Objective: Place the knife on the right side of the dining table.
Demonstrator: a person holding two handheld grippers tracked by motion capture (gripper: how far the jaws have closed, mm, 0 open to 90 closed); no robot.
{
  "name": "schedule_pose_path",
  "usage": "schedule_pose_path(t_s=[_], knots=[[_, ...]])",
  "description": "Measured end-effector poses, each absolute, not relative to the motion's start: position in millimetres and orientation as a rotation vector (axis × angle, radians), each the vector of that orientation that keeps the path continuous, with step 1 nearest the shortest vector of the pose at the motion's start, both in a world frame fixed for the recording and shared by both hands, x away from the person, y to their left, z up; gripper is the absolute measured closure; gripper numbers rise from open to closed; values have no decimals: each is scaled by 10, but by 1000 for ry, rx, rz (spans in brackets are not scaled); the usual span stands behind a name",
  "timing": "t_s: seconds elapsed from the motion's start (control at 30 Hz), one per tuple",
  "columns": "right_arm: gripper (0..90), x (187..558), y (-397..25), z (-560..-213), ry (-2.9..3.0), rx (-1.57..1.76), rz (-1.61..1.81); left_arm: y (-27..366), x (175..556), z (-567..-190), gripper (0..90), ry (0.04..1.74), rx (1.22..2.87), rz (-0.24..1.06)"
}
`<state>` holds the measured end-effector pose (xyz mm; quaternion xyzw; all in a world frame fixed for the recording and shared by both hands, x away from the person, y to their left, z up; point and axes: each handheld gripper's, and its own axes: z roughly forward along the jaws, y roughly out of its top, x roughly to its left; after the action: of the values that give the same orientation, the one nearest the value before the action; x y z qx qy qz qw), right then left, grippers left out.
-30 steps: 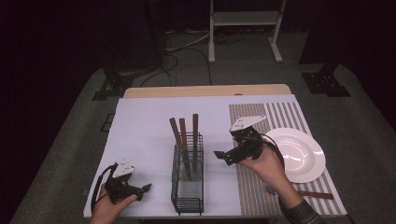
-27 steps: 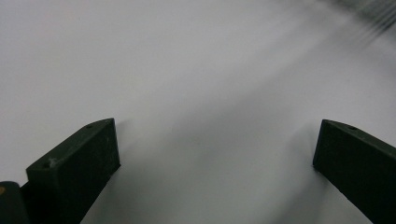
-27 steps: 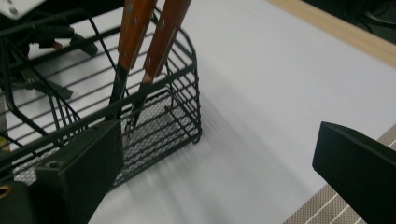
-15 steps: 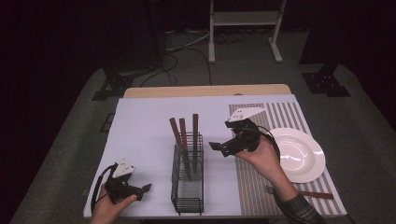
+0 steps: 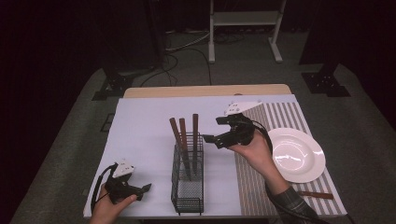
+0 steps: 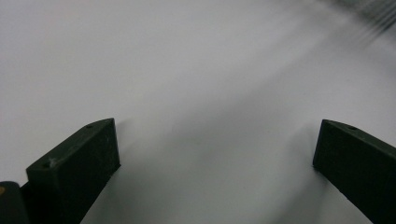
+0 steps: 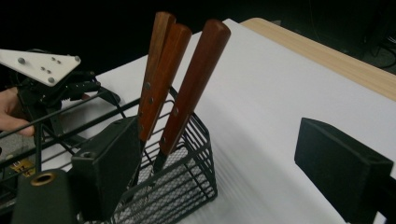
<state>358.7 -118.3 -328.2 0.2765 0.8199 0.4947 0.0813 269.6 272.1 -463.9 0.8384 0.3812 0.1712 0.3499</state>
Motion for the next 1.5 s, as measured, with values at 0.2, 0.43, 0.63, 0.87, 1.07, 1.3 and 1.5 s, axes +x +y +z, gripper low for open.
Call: schedule_pose_path(t_s=[0.2, 0.43, 0.63, 0.87, 1.07, 1.3, 1.5], knots=[[142, 3643, -1095, -3275, 2459, 818, 1527, 2720, 2696, -4640, 0, 987, 2170, 445], [214, 3706, -998, -3250, 2444, 807, 1621, 2720, 2696, -4640, 0, 987, 2170, 445], [277, 3769, -944, -3267, 2438, 804, 1672, 2720, 2696, -4640, 0, 987, 2170, 445], [346, 3841, -915, -3324, 2428, 828, 1749, 2720, 2696, -4641, 0, 987, 2170, 446], [434, 3902, -907, -3377, 2431, 833, 1824, 2720, 2696, -4641, 0, 987, 2170, 446], [503, 3953, -883, -3428, 2432, 846, 1883, 2719, 2695, -4641, 0, 988, 2169, 445], [560, 3985, -872, -3458, 2429, 858, 1903, 2721, 2696, -4640, 0, 986, 2173, 446]])
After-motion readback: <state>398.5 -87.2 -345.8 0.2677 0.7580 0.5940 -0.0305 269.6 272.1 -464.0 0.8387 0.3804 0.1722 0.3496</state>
